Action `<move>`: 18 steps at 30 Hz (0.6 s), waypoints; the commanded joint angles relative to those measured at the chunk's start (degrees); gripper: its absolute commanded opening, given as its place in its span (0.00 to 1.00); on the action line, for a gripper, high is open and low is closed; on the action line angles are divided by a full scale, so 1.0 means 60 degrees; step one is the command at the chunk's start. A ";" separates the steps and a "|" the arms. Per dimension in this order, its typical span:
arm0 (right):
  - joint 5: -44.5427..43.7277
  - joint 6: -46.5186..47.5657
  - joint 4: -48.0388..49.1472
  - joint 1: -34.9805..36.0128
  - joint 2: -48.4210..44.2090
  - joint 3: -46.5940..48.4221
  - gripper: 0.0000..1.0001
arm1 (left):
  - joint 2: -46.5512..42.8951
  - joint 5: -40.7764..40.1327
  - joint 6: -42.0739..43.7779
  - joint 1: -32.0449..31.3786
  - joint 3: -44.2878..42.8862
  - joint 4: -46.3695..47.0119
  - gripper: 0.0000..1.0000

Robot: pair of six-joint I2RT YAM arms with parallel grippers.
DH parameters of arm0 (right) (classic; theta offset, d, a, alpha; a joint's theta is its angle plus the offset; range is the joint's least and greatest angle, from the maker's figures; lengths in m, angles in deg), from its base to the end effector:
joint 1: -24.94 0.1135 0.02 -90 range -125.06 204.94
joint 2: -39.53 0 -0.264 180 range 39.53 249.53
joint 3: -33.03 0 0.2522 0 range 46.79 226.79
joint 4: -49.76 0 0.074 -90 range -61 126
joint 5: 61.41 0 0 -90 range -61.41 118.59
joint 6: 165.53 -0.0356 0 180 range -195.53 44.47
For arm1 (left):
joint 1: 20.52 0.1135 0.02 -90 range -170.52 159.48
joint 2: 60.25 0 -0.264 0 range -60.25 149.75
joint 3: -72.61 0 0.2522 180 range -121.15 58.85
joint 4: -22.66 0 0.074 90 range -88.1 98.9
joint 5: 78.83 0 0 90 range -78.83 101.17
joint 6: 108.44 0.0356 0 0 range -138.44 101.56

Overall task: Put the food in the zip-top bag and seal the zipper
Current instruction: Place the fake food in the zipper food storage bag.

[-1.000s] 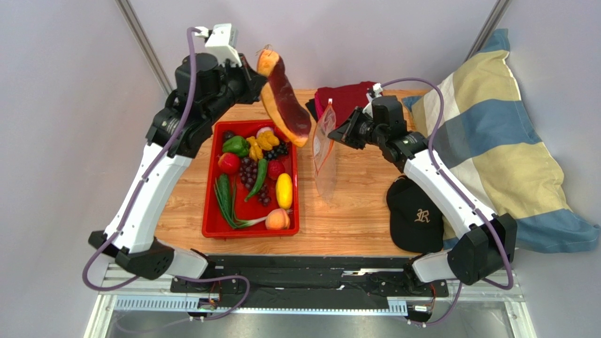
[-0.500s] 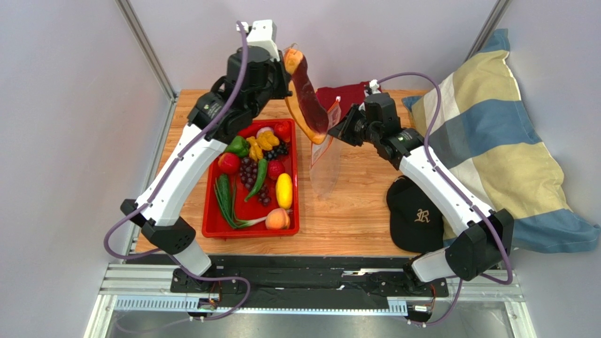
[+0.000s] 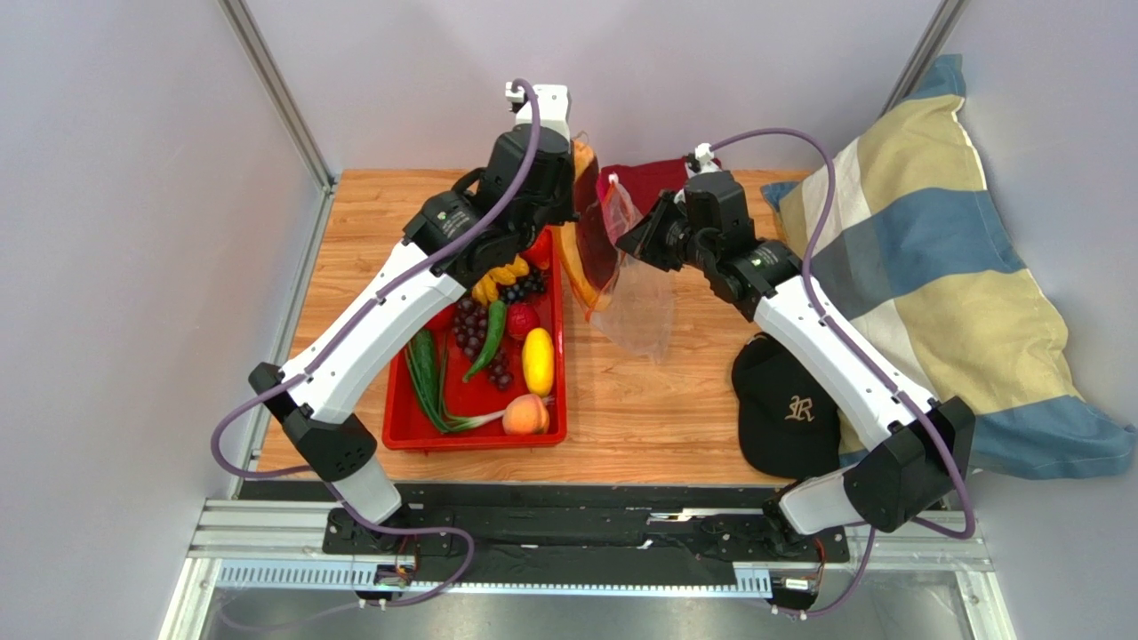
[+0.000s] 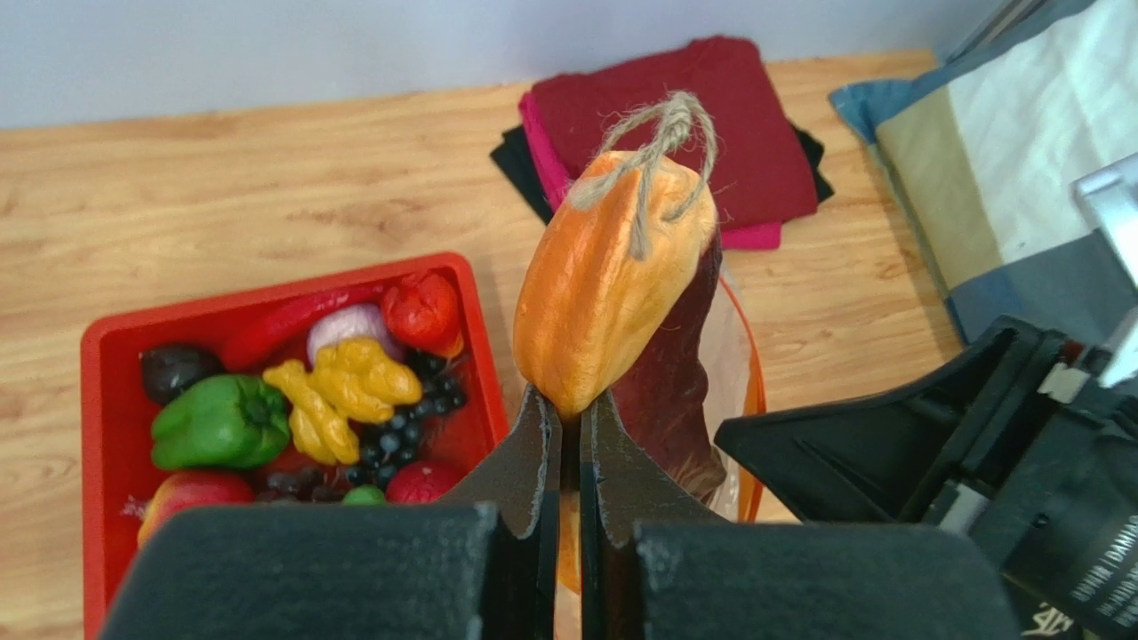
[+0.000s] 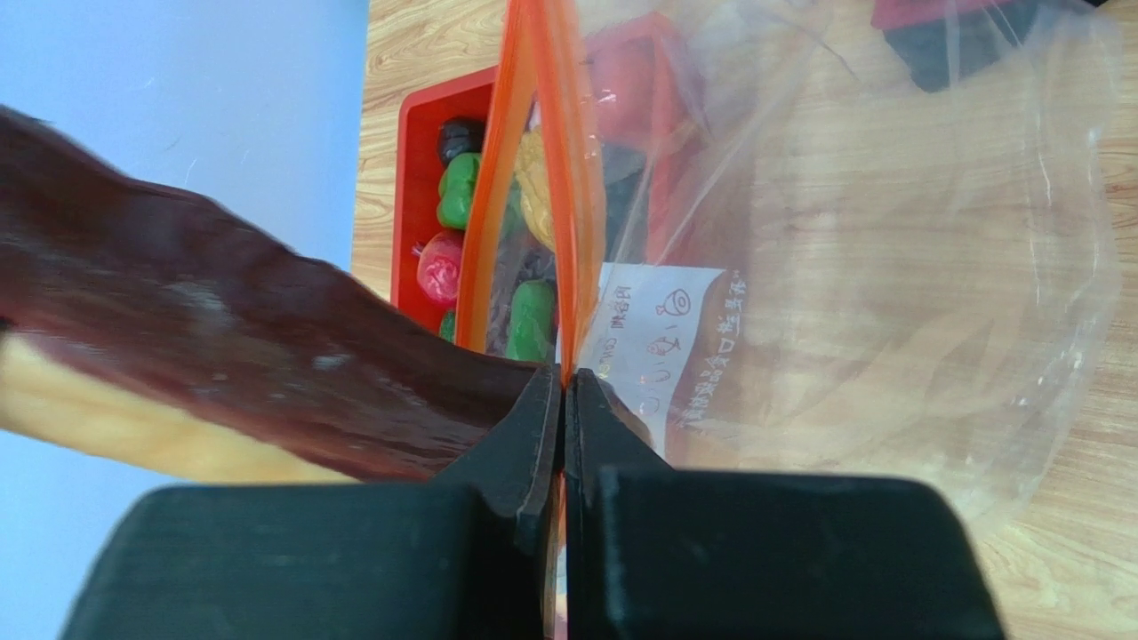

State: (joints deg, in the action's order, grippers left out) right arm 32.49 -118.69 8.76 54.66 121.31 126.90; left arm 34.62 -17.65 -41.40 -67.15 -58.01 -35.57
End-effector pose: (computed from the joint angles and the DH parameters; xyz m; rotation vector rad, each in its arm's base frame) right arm 0.2808 0.1631 0.3747 0.2122 2.1765 0.8262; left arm 0.2489 -0.2385 0.4837 0.0702 1.9244 -0.3235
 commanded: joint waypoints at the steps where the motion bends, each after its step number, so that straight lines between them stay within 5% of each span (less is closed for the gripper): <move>1: -0.0299 0.0074 0.0264 0.0145 -0.0006 0.0416 0.00 | 0.0096 -0.0572 -0.0771 -0.0021 -0.0545 -0.0016 0.00; 18: -0.1952 0.0381 0.0307 0.0804 -0.0271 0.0856 0.00 | 0.0901 0.0641 -0.2647 0.0170 -0.0372 -0.1172 0.00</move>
State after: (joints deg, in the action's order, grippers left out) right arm 26.35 -117.49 8.73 57.63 121.22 128.94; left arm 38.18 -15.83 -54.45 -66.32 -58.82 -41.60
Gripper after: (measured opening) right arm 0.010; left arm 0.030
